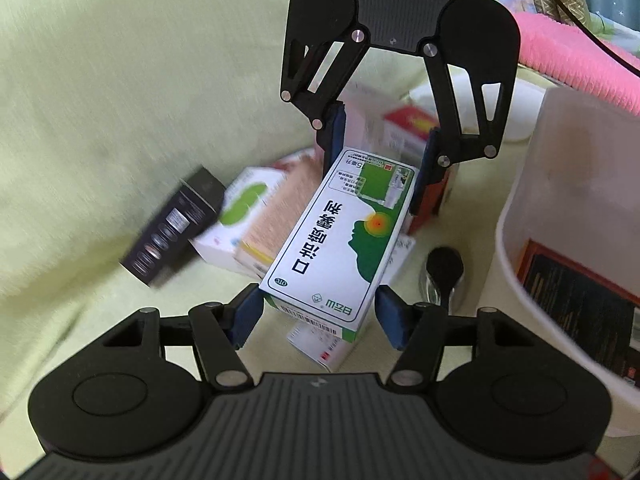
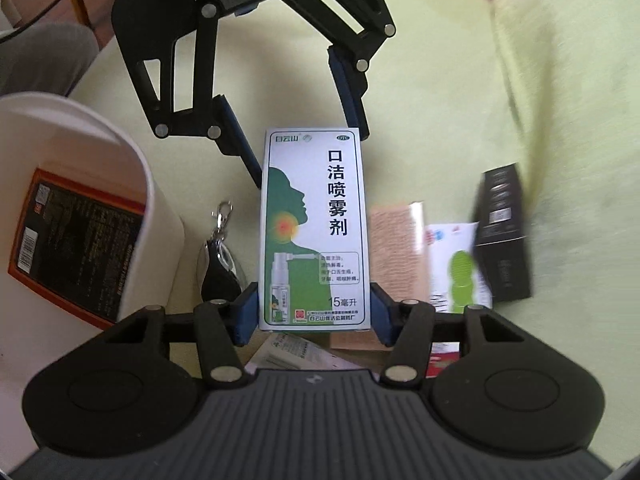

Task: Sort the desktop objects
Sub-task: 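Lift the spray box and carry it over the white bin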

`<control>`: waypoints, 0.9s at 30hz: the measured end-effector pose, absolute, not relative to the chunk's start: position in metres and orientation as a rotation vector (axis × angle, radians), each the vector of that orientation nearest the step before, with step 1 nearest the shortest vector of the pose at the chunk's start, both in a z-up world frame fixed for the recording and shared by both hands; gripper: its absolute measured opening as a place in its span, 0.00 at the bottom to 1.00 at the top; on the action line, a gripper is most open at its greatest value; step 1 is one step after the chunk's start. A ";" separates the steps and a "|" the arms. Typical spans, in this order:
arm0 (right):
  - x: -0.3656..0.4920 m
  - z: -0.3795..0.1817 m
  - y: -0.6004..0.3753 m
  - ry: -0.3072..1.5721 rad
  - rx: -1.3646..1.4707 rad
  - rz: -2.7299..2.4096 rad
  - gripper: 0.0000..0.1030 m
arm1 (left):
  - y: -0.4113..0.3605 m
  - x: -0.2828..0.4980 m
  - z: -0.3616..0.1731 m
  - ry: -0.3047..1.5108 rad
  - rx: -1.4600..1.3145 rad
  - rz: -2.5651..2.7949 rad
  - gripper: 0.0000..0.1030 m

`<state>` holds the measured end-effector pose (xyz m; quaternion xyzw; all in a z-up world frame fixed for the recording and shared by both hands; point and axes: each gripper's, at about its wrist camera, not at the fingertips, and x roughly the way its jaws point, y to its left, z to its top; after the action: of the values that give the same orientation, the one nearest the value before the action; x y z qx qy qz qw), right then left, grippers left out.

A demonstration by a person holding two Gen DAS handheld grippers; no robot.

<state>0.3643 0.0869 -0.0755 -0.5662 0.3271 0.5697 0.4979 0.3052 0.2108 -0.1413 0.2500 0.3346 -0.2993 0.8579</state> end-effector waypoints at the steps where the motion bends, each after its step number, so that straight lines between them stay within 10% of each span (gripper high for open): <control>1: 0.360 -0.067 0.085 0.781 -1.366 1.371 0.50 | 0.210 0.303 -0.134 0.693 0.533 -0.627 0.61; 12: 0.289 0.011 0.061 0.697 -1.297 1.302 0.50 | 0.177 0.237 -0.055 0.597 0.642 -0.642 0.61; 27: 0.175 -0.027 0.000 0.818 -1.136 1.344 0.50 | 0.116 0.130 -0.069 0.681 0.656 -0.779 0.61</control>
<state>0.1747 0.0002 -0.0273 -0.4830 0.3478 0.5714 0.5650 0.1303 0.1162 -0.0692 0.3081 0.3194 -0.3655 0.8182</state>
